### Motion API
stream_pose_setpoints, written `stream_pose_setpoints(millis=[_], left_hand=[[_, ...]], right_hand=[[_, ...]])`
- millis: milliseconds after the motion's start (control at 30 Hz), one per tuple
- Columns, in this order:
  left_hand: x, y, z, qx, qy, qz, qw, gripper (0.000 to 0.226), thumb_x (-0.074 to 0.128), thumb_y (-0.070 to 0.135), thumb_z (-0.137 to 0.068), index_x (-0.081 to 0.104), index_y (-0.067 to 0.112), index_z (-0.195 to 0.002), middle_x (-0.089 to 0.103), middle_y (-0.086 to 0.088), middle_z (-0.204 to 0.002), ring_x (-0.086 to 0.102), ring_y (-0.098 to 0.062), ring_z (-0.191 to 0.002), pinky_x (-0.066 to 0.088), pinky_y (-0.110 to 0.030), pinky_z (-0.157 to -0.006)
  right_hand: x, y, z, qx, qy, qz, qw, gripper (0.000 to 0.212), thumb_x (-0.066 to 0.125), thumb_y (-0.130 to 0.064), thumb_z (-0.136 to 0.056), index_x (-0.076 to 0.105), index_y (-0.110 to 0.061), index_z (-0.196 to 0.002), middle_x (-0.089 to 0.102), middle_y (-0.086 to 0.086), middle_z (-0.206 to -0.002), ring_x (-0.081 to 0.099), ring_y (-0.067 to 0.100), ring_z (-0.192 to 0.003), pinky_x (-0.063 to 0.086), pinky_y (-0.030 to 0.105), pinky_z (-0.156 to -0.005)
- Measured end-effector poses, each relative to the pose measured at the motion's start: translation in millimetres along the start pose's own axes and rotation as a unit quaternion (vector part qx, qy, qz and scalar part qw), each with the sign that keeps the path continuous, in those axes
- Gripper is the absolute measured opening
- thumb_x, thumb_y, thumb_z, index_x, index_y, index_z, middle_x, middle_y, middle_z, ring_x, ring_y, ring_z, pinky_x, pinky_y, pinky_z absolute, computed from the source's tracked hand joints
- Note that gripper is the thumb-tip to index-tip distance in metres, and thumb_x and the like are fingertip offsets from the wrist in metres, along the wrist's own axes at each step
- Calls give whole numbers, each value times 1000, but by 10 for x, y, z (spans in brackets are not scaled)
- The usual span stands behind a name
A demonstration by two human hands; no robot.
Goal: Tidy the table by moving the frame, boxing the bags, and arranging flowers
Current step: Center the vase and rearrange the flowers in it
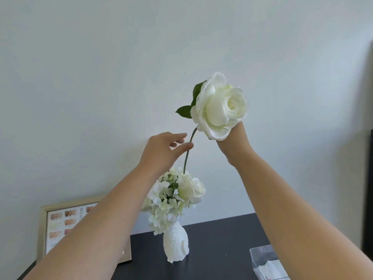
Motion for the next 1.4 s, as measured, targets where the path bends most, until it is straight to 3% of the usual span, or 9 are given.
stream_pose_setpoints(millis=[233, 333, 467, 600, 700, 900, 1067, 1133, 1400], left_hand=[[-173, -625, 702, -8, -107, -142, 984, 48, 50, 87, -70, 61, 57, -106, 50, 37, -117, 42, 2, -119, 32, -32, -99], [-141, -738, 1093, -15, -52, -185, 981, 52, 48, 91, -64, 53, 64, -108, 42, 31, -130, 34, -11, -126, 27, -38, -103], [52, -819, 1498, -16, -20, -190, 981, 87, 61, 90, -52, 36, 64, -131, 21, 11, -149, 22, -24, -137, 25, -53, -109], [214, -934, 1572, -35, -32, -259, 965, 83, 59, 89, -53, 42, 56, -127, 16, 10, -152, 14, -34, -142, 22, -63, -107], [281, -916, 1543, -8, -24, -278, 960, 61, 60, 79, -59, 54, 48, -111, 22, 13, -154, 7, -33, -145, 17, -65, -108], [330, -849, 1478, 52, -12, -252, 966, 53, 64, 66, -68, 49, 38, -110, 49, 11, -128, 32, -22, -134, 29, -53, -108], [371, -890, 1377, -43, -55, -236, 969, 98, 59, 75, -63, 18, 43, -146, 40, 18, -123, 29, -14, -118, 29, -35, -100], [392, -860, 1324, -39, -66, -291, 954, 84, 52, 78, -63, 34, 46, -139, 36, 18, -119, 26, -15, -115, 28, -34, -98], [305, -922, 1379, -41, -28, -264, 963, 57, 53, 80, -62, 58, 51, -111, 37, 24, -106, 26, -10, -112, 20, -29, -94]], right_hand=[[-449, 18, 168, 32, 110, -131, 985, 10, 59, -32, -47, 58, -36, -56, 48, 0, -68, 41, 23, -74, 35, 41, -66], [-519, 6, 251, -25, 114, -120, 986, 11, 69, -13, -72, 67, -18, -81, 67, 3, -78, 61, 23, -73, 50, 36, -72], [-408, 140, 402, -28, 112, -153, 982, 15, 66, -13, -87, 74, -25, -85, 74, 4, -88, 70, 23, -80, 56, 29, -74], [-215, 490, 539, 82, 102, -157, 979, 14, 53, 2, -88, 62, 0, -98, 65, 15, -83, 62, 31, -76, 56, 36, -75], [-134, 807, 689, 220, 134, -165, 952, 13, 43, -7, -92, 49, 4, -96, 41, 21, -77, 43, 31, -68, 42, 24, -57], [69, 847, 707, 256, 138, -163, 943, 30, 35, -13, -99, 35, -18, -70, 40, -13, -34, 41, 1, -29, 30, 4, -34], [312, 813, 633, 217, 134, -198, 946, 41, 52, 2, -93, 30, -23, -68, 44, -12, -60, 39, 4, -54, 39, 11, -49], [439, 762, 592, 188, 89, -238, 949, 34, 47, 1, -90, 33, -18, -67, 40, -12, -48, 36, 6, -47, 36, 12, -43], [570, 1012, 654, 143, -10, 63, 988, 42, 34, 9, -95, 31, -18, -63, 33, -5, -45, 32, 8, -41, 31, 12, -37]])
Point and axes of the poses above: each hand's wrist, its own z-axis away from the middle knuckle, its own x-axis out of the palm, y = z × x, the point moved 8 cm from there along -z, towards the middle knuckle
